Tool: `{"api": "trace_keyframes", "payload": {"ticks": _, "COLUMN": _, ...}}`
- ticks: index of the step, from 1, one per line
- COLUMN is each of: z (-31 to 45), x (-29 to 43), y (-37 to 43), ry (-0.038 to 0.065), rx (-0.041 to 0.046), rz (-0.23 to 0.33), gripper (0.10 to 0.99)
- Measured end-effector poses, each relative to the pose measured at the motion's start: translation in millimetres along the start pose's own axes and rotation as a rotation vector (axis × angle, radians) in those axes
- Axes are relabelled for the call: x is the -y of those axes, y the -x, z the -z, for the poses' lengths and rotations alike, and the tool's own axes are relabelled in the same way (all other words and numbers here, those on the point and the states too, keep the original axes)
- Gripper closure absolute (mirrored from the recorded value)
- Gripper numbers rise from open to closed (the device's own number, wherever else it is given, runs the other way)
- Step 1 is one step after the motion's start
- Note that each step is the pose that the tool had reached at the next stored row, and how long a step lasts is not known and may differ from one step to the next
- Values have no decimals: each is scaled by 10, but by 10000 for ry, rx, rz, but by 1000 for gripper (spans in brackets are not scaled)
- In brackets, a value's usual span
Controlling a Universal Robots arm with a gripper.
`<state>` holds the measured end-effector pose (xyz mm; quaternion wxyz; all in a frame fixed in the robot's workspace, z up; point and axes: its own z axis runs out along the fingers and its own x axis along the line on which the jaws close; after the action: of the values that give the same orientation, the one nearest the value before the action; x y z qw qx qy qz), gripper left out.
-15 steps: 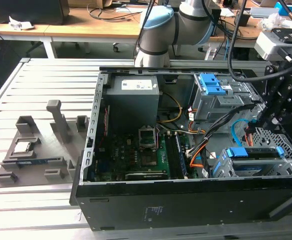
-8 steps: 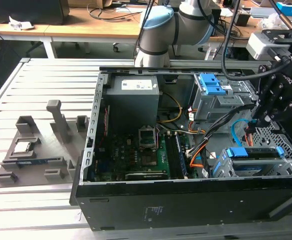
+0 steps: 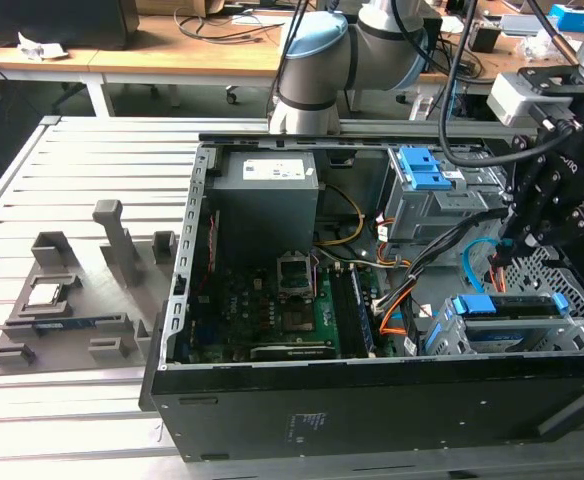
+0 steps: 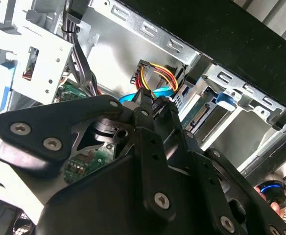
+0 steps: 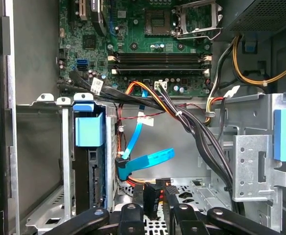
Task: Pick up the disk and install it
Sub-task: 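Insert the first disk wire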
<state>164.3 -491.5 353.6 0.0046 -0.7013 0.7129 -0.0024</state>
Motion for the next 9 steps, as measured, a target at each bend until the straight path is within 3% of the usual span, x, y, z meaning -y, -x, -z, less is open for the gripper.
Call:
{"api": "trace_keyframes", "payload": {"ticks": 4, "z": 0, "x": 0, "y": 0, "ry": 0, "rx": -18, "rz": 12, "gripper": 918}}
{"api": "trace_keyframes", "payload": {"ticks": 9, "z": -1, "x": 0, "y": 0, "ry": 0, "rx": -40, "rz": 28, "gripper": 918}}
